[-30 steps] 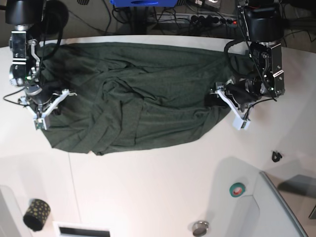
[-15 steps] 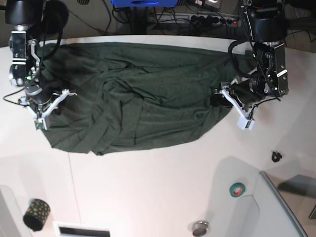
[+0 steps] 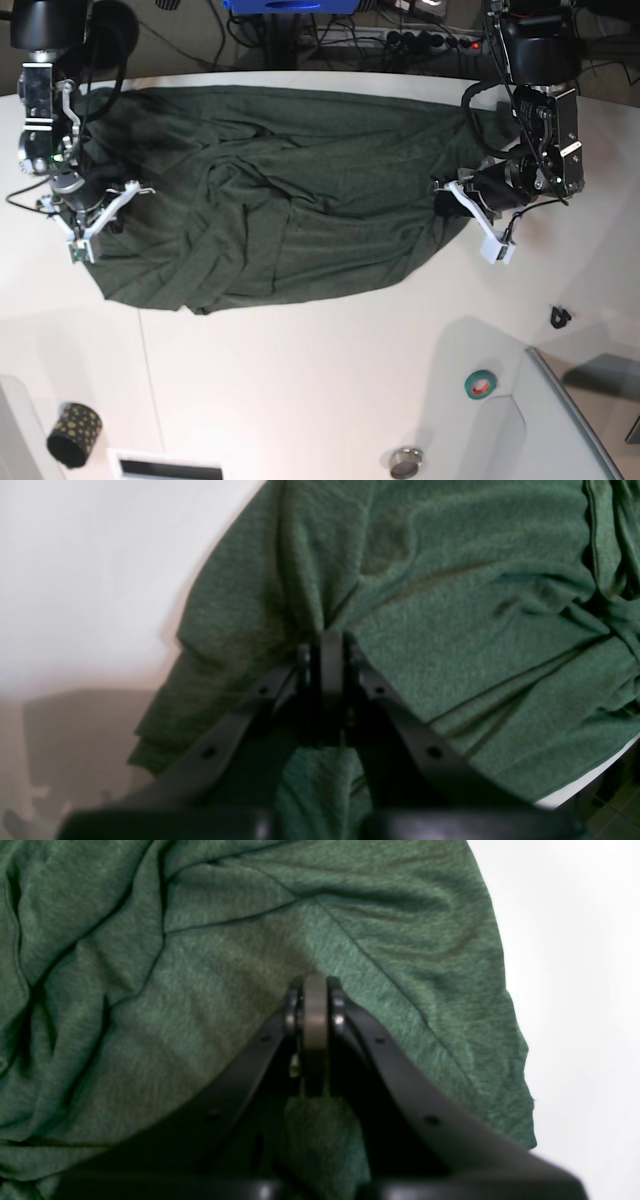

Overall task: Layout the t-shirt on the table in an organized manner, then fold the t-shirt properly
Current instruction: 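Adjust the left gripper's grip on the green shirt edge, then drag the held shirt edge with the left gripper away from the right gripper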

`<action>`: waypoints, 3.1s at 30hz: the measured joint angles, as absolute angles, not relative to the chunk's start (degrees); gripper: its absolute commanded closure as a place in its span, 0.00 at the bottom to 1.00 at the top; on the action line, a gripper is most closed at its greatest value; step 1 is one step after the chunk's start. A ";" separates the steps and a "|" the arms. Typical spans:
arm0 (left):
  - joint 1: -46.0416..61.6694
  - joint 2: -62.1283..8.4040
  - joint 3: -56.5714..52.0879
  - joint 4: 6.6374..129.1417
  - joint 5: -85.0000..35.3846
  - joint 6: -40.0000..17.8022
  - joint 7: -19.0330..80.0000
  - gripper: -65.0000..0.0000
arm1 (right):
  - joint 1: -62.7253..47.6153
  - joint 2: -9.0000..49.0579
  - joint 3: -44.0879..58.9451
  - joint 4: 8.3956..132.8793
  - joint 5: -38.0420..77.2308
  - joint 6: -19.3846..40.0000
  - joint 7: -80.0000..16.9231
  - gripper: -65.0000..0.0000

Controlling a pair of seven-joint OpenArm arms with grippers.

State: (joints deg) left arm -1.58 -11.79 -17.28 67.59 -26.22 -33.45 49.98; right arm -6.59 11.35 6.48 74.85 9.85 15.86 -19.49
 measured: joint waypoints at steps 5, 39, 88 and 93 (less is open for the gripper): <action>-1.58 -11.92 -17.28 67.77 -26.22 -33.45 49.98 1.00 | -6.59 11.35 6.48 74.85 9.87 15.86 -19.51 1.00; -3.88 -20.38 -11.81 72.88 -26.61 -28.32 50.04 1.00 | -8.56 11.38 -6.59 77.52 9.85 15.94 -19.70 1.00; -25.67 -13.15 -11.92 55.16 1.74 -22.65 32.01 1.00 | -2.24 14.90 0.36 61.39 12.01 16.99 -13.63 1.00; -29.52 -10.85 -11.86 52.10 7.25 -19.59 27.51 1.00 | -2.26 14.92 0.36 61.39 12.03 16.99 -13.61 1.00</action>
